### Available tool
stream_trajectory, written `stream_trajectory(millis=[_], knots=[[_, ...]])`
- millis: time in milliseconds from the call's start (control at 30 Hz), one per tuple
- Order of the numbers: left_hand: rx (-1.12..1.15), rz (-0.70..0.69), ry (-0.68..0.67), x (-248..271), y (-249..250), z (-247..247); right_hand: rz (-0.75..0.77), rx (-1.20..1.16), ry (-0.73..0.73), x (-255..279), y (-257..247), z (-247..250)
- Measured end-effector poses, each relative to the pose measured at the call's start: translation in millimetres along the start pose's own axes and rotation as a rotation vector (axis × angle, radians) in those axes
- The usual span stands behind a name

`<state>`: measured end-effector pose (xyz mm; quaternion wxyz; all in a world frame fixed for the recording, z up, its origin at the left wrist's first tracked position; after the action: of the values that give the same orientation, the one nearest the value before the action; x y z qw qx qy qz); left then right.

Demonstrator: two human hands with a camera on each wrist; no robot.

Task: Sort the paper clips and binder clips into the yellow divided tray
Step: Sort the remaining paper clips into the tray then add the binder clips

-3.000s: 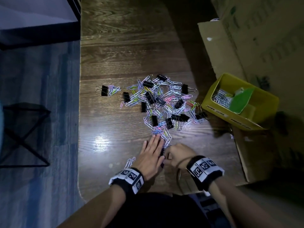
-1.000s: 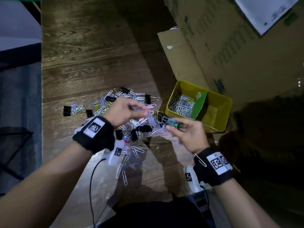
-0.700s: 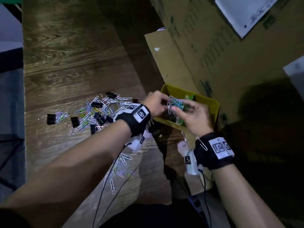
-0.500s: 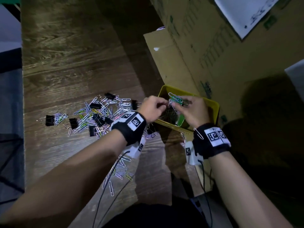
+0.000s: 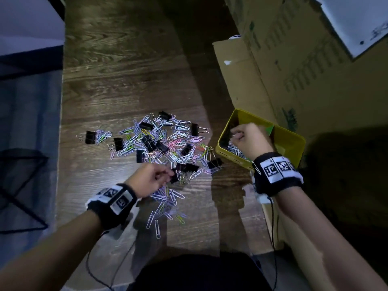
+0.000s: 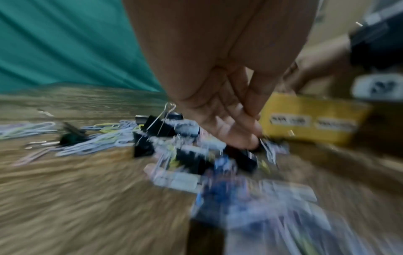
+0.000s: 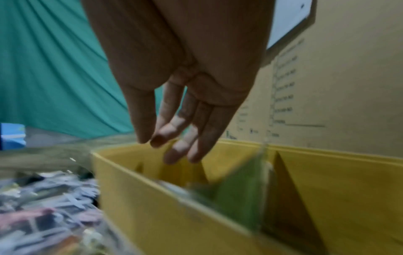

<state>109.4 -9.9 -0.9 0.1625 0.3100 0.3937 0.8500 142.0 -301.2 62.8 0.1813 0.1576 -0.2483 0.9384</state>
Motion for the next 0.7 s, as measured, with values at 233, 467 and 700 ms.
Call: stream_trajectory(millis=[233, 467, 700], knots=[[-0.630, -0.348, -0.005, 39, -38, -41, 0.348, -0.041, -0.259, 68, -54, -58], [-0.738, -0.404, 0.038, 78, -58, -61, 0.454, 0.337, -0.559, 123, -50, -153], [-0.763, 0.023, -0.019, 98, -54, -53, 0.460, 0.397, -0.432, 139, -48, -184]])
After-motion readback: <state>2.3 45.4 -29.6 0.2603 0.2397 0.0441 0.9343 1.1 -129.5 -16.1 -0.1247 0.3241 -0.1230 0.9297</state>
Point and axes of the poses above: each hand's wrist, its own x-axis away from the middle knuckle, its own z-axis out of the back of the hand, y = z × x, the point moved 2 cm from there along -x, towards the middle knuckle, and after that the axes turned 4 degrees about -z, right-handed, at the moved point
